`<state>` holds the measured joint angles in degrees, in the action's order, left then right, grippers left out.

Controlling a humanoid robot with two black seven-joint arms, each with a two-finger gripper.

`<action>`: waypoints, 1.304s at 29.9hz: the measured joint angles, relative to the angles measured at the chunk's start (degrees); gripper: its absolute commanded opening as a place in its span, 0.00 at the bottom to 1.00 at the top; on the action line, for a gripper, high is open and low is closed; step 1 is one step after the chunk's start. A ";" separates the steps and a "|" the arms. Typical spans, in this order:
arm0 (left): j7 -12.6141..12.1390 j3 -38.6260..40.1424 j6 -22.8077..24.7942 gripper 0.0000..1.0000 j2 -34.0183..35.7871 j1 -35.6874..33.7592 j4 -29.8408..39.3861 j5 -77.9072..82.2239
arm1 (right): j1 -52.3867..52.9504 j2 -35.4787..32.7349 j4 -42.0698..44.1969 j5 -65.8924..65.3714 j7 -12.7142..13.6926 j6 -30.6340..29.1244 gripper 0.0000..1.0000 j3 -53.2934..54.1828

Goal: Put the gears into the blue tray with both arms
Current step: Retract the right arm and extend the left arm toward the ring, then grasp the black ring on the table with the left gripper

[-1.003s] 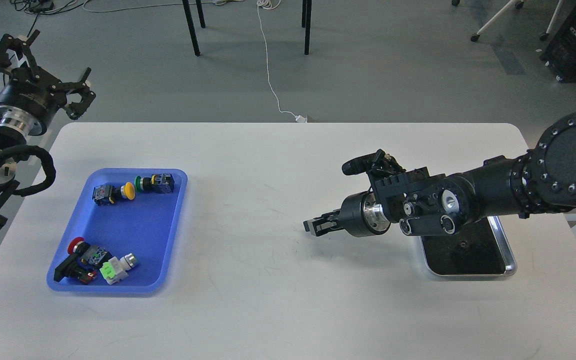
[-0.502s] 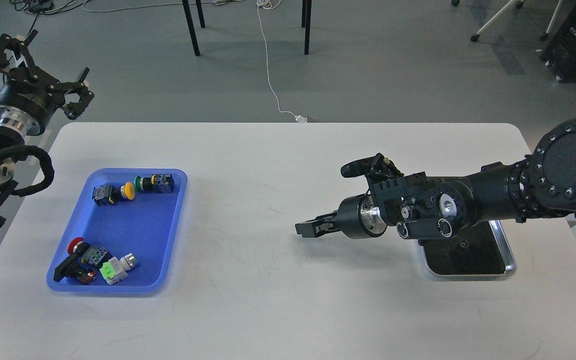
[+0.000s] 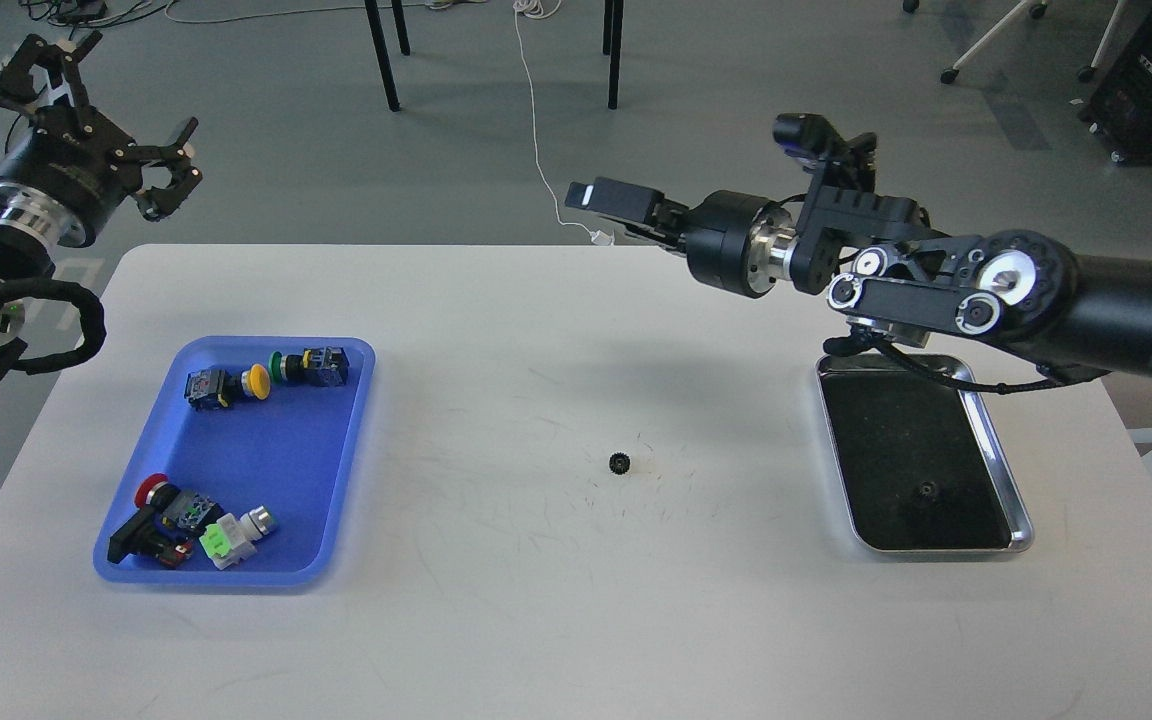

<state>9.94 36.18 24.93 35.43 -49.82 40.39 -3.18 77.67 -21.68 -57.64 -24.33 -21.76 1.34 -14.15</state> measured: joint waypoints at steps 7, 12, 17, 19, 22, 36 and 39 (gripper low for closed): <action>0.46 -0.50 -0.37 0.98 -4.56 -3.99 8.15 25.17 | -14.78 -10.09 -0.60 0.14 0.05 -6.54 0.99 22.21; 0.73 -0.51 -0.65 0.98 -10.01 -4.06 13.87 48.06 | -26.98 -14.60 -0.93 1.88 0.11 -11.90 0.99 36.57; 2.00 -2.13 -0.97 0.97 -16.52 -3.20 14.78 66.55 | -37.01 -16.93 -1.80 8.38 0.22 -16.67 0.99 44.84; 2.34 -4.54 -1.75 0.97 -18.53 -2.98 15.82 73.19 | -39.85 -17.84 -3.07 9.79 0.10 -17.24 0.99 46.32; 2.99 -9.40 -5.85 0.97 -19.65 -2.26 18.14 82.06 | -43.56 -18.91 -5.95 10.86 -0.26 -17.49 0.99 47.63; 5.98 -35.91 -29.78 0.90 -21.05 -0.51 18.40 113.51 | -52.85 -19.70 -10.46 11.41 -1.99 -17.47 0.99 52.11; 5.96 -36.45 -30.54 0.89 -23.41 -0.20 16.50 117.40 | -53.42 -19.52 -10.54 11.41 -2.15 -17.37 0.99 52.24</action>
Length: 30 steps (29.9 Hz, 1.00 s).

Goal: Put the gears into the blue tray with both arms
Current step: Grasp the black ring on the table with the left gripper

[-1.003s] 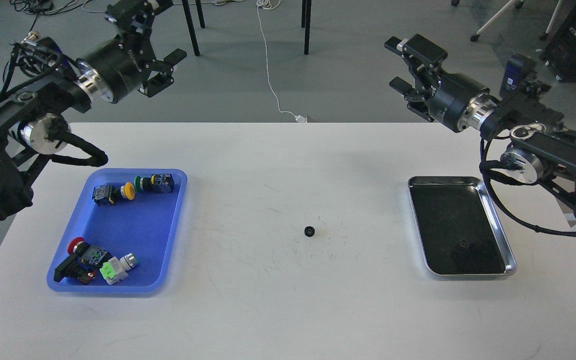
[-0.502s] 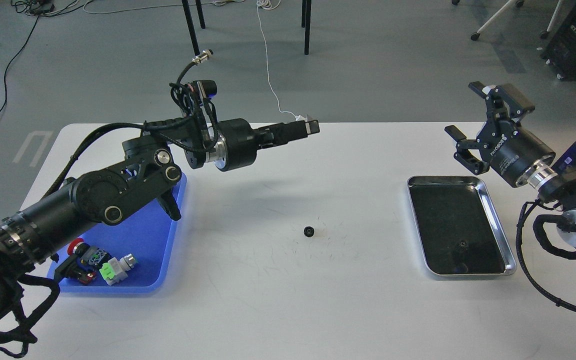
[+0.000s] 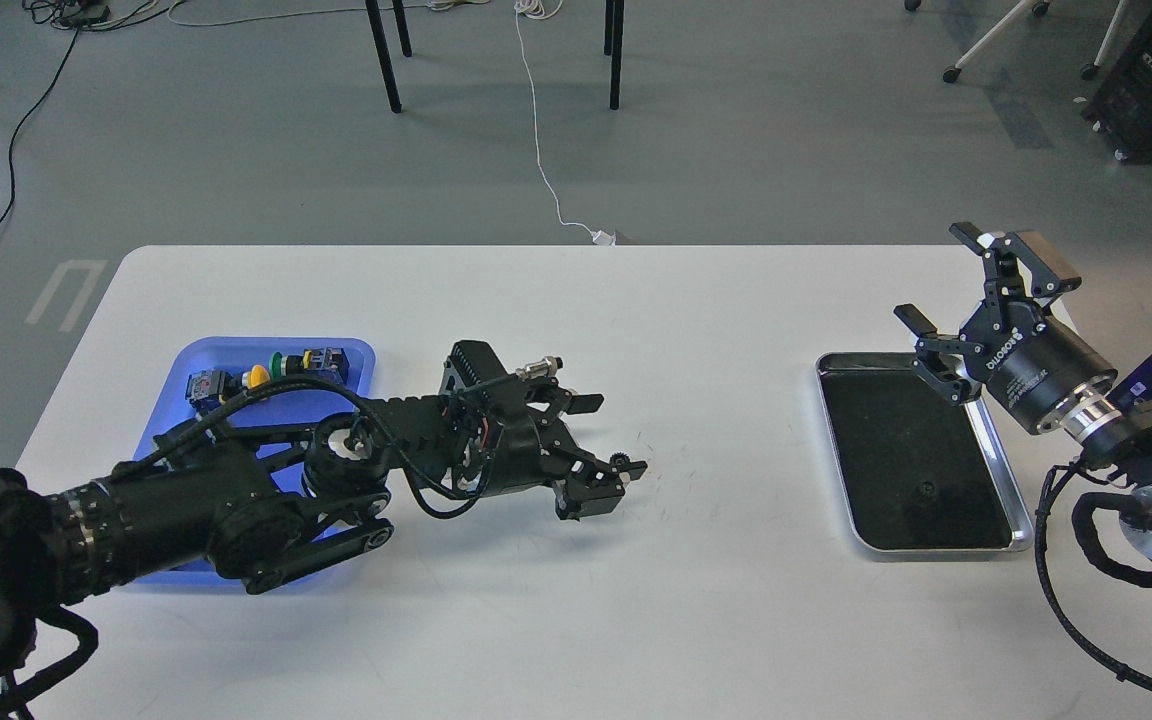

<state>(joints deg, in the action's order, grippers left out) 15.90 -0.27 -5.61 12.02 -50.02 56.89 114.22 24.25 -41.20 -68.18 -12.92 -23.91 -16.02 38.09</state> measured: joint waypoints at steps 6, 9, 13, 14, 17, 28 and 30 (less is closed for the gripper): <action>-0.15 -0.11 -0.10 0.76 -3.29 -0.02 -4.04 0.90 | -3.06 -0.29 -0.66 0.00 -0.04 -0.04 0.99 0.23; -0.16 -1.06 -0.13 0.59 -4.70 -0.38 -6.61 0.91 | -4.37 -1.14 -0.66 0.00 -0.05 -0.09 0.99 0.42; -0.15 -3.70 -0.27 0.48 -4.98 -0.46 -8.04 0.92 | -4.69 -1.70 -0.68 0.00 -0.65 -0.14 0.99 0.51; -0.16 -3.99 -0.53 0.48 -5.00 -0.34 -8.13 0.92 | -4.71 -1.72 -0.72 0.00 -0.72 -0.16 0.99 0.52; -0.15 -4.35 -1.36 0.45 -5.16 0.02 -8.40 0.89 | -4.75 -1.77 -0.73 0.00 -0.77 -0.16 0.99 0.79; -0.15 -4.40 -1.86 0.16 -5.20 0.43 -10.81 0.74 | -4.67 -1.18 -0.73 -0.07 -0.79 -0.11 0.99 0.94; -0.14 -4.39 -1.91 0.13 -5.20 0.52 -10.82 0.70 | -4.66 -1.29 -0.73 -0.07 -0.79 -0.11 0.99 0.96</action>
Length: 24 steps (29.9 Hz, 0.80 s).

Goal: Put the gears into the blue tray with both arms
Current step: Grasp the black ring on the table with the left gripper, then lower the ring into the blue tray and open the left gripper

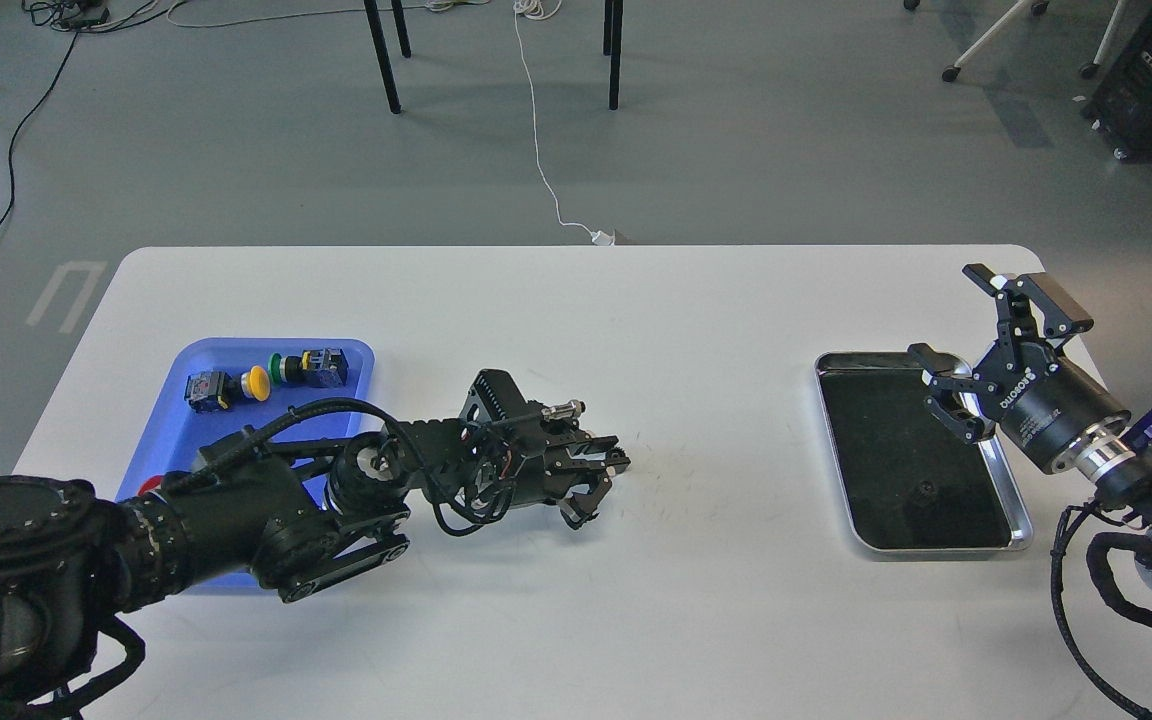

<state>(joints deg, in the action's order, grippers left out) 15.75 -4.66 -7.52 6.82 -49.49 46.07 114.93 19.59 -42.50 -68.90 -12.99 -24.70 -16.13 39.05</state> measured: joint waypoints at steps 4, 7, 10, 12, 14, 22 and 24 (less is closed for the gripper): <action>0.18 0.32 -0.46 0.12 0.17 0.08 0.66 -0.31 | 0.03 -0.20 0.00 0.02 0.00 0.01 0.99 0.21; 0.26 1.11 -2.98 0.12 2.13 -0.28 3.42 -0.57 | 0.03 -0.23 0.00 0.02 0.00 0.01 0.99 0.32; 0.21 3.05 -5.44 0.13 9.20 -0.66 8.83 -1.75 | 0.03 -0.34 -0.01 0.02 -0.01 0.01 0.99 0.43; 0.17 4.62 -5.93 0.13 15.55 -0.90 13.20 -3.74 | 0.03 -0.36 0.01 -0.01 -0.01 0.00 0.99 0.66; 0.26 5.62 -6.11 0.13 22.49 -0.93 17.13 -6.42 | 0.03 -0.40 0.11 -0.01 -0.01 -0.01 0.99 0.92; 5.91 5.37 -6.40 0.14 45.99 4.07 22.42 -11.06 | 0.10 -0.32 0.18 -0.08 -0.01 -0.05 0.99 1.04; 7.16 5.56 -6.49 0.14 49.30 6.47 22.01 -11.54 | 0.10 -0.31 0.18 -0.08 -0.01 -0.05 0.99 1.04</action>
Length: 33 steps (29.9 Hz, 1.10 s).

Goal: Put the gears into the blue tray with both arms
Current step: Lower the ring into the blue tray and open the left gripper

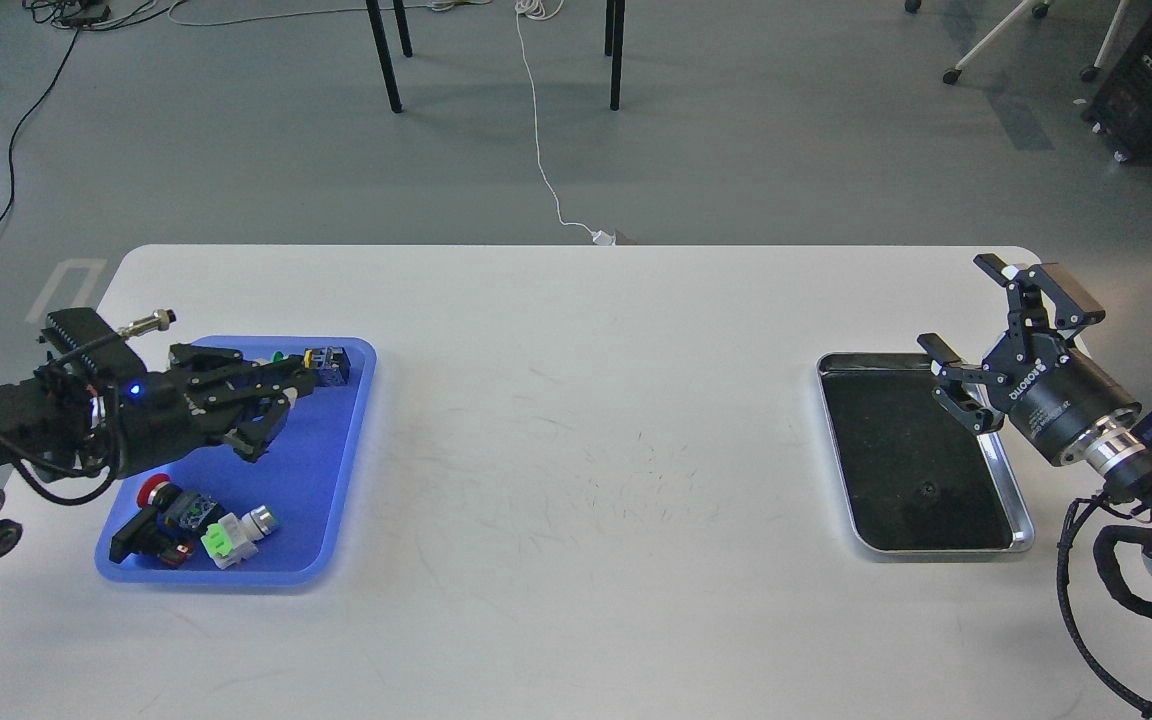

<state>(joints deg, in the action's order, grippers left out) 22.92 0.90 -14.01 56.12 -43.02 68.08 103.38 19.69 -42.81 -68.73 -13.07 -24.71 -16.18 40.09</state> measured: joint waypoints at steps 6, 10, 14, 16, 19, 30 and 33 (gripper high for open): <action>1.20 -0.34 -0.07 0.15 2.37 3.62 -3.62 -2.71 | 0.12 0.28 -0.01 -0.02 0.00 0.01 0.99 0.00; 1.11 -0.46 -0.07 0.17 0.03 4.78 -6.96 -2.98 | 0.44 0.33 -0.09 -0.02 0.00 0.05 0.99 -0.09; 0.92 -0.57 -0.07 0.26 -3.20 5.32 -9.94 -2.94 | 0.52 -0.08 -0.09 -0.02 0.00 0.04 0.99 -0.11; 0.84 -0.59 -0.07 0.43 -4.87 6.04 -11.67 -2.92 | 0.52 -0.13 -0.09 -0.03 0.00 0.03 0.99 -0.15; 0.83 -0.58 -0.07 0.66 -6.62 6.62 -13.54 -2.94 | 0.52 -0.17 -0.09 -0.03 0.01 0.01 0.99 -0.15; 2.13 4.08 0.25 0.94 -6.34 4.54 -13.74 -17.04 | 0.70 -2.49 -0.13 -0.03 0.09 -0.24 0.99 -0.20; 3.19 4.88 0.49 0.95 -6.32 1.47 -13.66 -24.98 | 1.61 -4.80 -0.16 -0.04 0.11 -0.89 0.99 -0.21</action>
<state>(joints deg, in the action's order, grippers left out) 26.10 5.79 -13.51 49.80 -41.55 54.42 78.40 21.30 -47.61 -68.88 -13.11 -24.59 -17.07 39.88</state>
